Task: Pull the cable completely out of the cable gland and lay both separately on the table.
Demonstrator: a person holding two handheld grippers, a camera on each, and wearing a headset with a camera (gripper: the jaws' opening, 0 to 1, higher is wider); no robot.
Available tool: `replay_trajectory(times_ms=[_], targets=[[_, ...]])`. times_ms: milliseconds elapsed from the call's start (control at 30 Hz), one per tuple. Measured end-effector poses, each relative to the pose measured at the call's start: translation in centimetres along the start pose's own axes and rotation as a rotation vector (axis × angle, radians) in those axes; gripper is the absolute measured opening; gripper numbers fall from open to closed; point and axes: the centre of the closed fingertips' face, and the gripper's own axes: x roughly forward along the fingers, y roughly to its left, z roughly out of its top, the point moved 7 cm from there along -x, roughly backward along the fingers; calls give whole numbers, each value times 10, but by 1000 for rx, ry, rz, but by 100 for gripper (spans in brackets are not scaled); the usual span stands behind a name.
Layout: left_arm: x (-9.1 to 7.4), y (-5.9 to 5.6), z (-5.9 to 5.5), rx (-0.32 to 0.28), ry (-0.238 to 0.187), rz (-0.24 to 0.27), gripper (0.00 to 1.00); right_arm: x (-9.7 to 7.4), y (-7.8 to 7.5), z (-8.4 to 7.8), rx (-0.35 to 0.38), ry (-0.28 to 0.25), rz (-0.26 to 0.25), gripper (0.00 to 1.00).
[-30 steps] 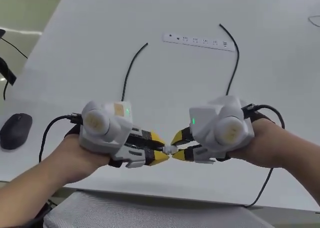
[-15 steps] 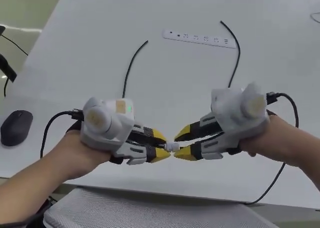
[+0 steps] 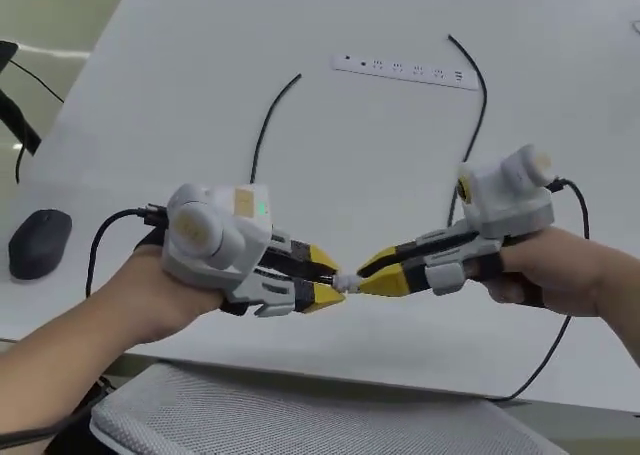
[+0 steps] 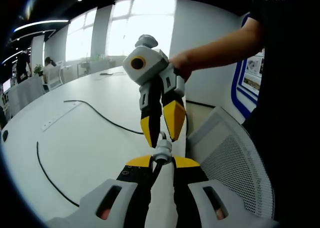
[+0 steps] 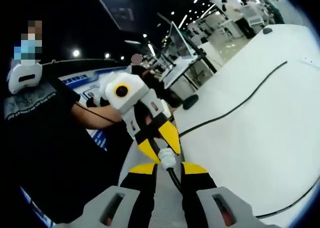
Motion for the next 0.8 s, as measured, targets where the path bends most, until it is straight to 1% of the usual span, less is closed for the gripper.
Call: replay_trajectory(times_ms=[33, 100, 167, 200, 400, 467, 533, 567, 600, 800], targets=[[0, 0, 1, 0, -1, 0, 15, 1, -1, 0, 2, 3, 2, 14], [0, -1, 1, 2, 0, 0, 15, 2, 2, 0, 18, -3, 26, 13], [1, -1, 1, 9, 4, 1, 15, 4, 3, 1, 25, -3, 37, 11], [1, -1, 1, 9, 4, 1, 15, 5, 2, 0, 27, 4, 43, 9], [1, -1, 1, 17, 16, -1, 15, 7, 3, -1, 41, 16, 53, 9], [1, -2, 1, 5, 20, -8, 15, 7, 3, -2, 39, 26, 53, 9], [2, -2, 1, 3, 24, -4, 15, 7, 4, -1, -4, 36, 44, 8], [2, -2, 1, 4, 26, -3, 15, 8, 5, 0, -9, 45, 40, 8], [2, -3, 0, -14, 29, -8, 15, 8, 5, 0, -10, 52, 38, 7], [3, -3, -2, -27, 44, -9, 15, 10, 5, -1, -72, 88, 8, 7]])
